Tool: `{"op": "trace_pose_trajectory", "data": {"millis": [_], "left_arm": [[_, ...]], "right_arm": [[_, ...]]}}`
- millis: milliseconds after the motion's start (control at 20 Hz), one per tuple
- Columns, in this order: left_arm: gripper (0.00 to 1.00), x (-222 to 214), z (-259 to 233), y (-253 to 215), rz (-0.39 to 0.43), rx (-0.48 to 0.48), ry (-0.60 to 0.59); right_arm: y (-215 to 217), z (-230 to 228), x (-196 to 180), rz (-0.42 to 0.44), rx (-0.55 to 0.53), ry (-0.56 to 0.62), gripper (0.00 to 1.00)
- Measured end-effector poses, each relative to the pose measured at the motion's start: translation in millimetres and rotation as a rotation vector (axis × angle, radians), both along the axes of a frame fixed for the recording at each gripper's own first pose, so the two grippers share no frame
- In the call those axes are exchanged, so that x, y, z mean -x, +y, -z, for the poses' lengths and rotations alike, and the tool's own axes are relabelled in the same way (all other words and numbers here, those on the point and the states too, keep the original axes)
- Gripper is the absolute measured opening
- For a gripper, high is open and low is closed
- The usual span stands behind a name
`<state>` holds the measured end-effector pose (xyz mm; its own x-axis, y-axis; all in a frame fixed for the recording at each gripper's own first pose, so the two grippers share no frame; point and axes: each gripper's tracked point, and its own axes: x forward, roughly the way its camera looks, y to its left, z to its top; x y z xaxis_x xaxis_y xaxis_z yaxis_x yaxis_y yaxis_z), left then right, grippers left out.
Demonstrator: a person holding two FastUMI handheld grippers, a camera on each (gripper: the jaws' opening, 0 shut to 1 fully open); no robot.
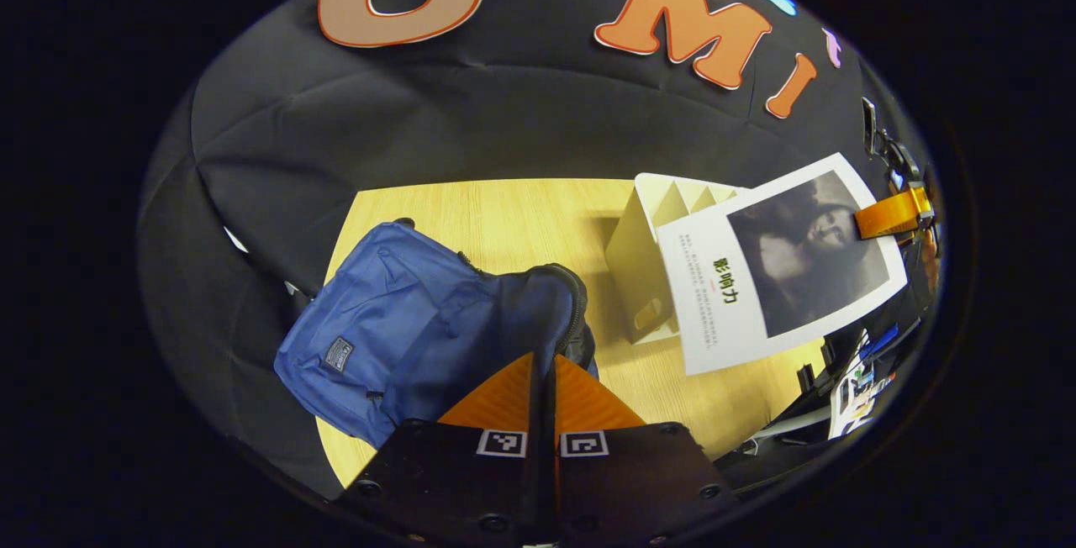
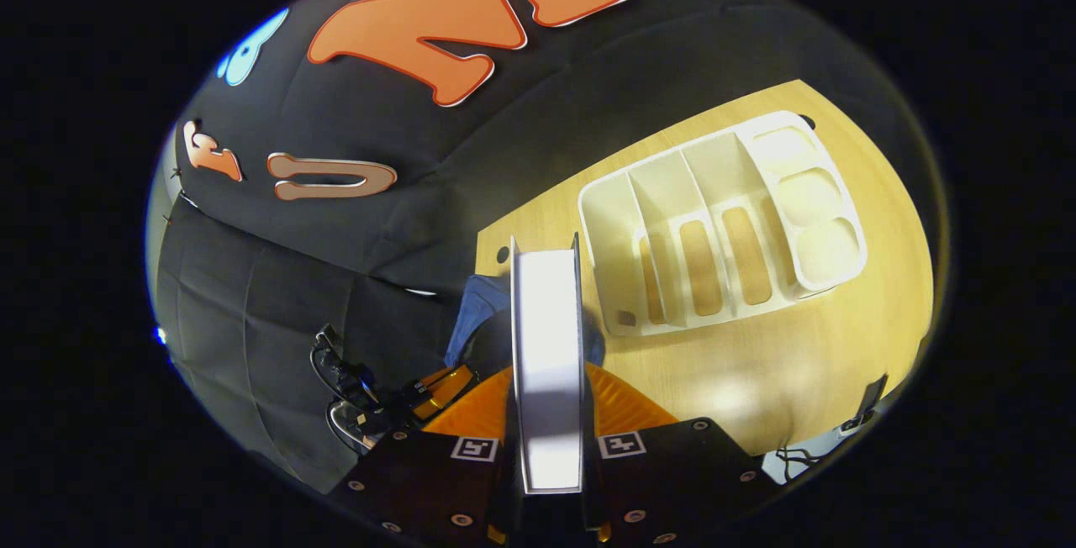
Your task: Open the schoolbag, grab two books from the bookshelf and put them into the schoolbag.
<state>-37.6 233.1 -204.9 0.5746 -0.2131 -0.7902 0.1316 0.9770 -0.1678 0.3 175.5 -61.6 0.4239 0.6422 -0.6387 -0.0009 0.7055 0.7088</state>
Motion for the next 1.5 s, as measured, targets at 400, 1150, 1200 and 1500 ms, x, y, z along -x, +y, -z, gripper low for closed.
{"op": "trace_pose_trajectory", "data": {"millis": [400, 1150, 1200, 1500], "left_arm": [[0.01, -4, -16, 12, -0.010, -0.004, -0.010], [0.01, -8, -16, 10, 0.024, -0.021, 0.007], [0.01, -7, -17, 10, 0.026, -0.023, 0.008], [0.01, -8, -18, 5, 0.038, -0.024, 0.016]], "right_arm": [[64, 62, 32, 0.078, -0.205, 0.082, 0.28], [172, 141, 23, 0.084, -0.217, 0.065, 0.28], [178, 144, 22, 0.079, -0.221, 0.064, 0.28], [210, 163, 13, 0.089, -0.234, 0.074, 0.28]]}}
